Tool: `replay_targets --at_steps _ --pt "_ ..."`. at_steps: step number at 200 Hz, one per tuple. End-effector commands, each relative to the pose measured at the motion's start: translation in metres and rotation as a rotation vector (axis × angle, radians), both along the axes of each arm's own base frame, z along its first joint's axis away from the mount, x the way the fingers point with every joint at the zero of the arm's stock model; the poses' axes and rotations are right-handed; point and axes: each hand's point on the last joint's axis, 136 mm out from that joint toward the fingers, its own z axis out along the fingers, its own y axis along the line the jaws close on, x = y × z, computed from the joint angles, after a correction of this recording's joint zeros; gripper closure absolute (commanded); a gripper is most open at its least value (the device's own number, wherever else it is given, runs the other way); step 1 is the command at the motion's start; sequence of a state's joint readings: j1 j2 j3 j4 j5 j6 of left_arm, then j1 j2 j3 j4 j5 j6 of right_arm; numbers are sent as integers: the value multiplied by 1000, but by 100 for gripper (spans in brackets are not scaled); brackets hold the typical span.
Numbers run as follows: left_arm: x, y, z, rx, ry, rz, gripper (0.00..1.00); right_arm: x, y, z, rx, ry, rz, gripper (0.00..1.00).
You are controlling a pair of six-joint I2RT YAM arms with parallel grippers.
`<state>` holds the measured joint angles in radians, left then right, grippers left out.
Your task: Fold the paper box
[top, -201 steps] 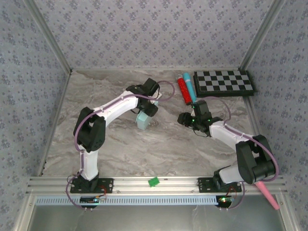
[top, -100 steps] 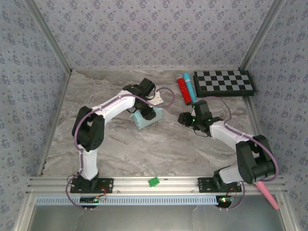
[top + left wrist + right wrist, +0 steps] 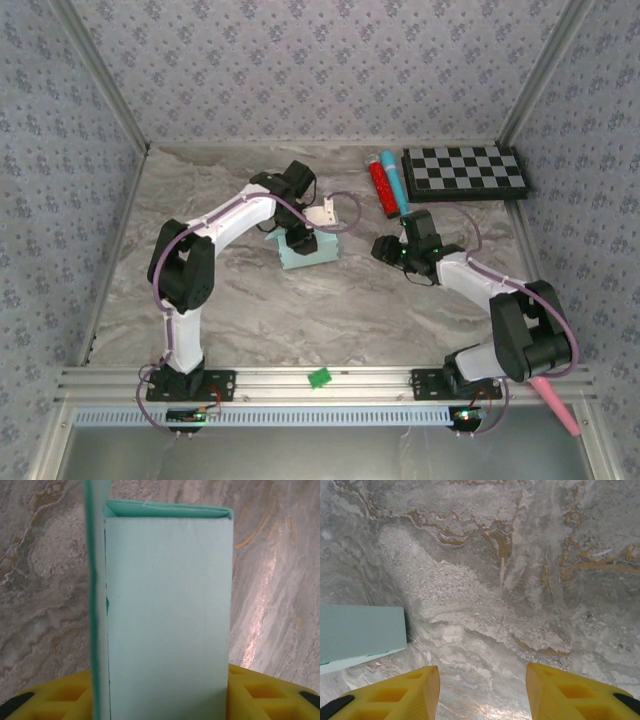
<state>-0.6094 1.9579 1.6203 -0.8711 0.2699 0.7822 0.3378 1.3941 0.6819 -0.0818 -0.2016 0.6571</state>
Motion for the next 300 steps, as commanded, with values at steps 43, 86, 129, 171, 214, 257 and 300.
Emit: replay_targets --at_steps 43,86,129,171,214,257,300 --pt "-11 -10 6 -54 -33 -163 46 -4 -5 -2 -12 5 4 49" --pt "-3 -14 15 -60 -63 -117 35 -6 -6 -5 -17 14 5 49" --pt "-4 -16 32 -80 -82 -99 23 -5 -6 -4 -14 9 4 49" --pt "-12 -19 48 -103 -98 -109 17 -3 -5 -2 -9 8 5 48" --pt "-18 -19 76 -147 -118 -50 9 2 -2 7 -33 -25 60 48" --pt "4 -2 115 -268 -204 214 7 11 4 26 -65 -68 131 48" --pt "21 40 139 -396 -227 539 7 26 16 53 -77 -122 225 48"
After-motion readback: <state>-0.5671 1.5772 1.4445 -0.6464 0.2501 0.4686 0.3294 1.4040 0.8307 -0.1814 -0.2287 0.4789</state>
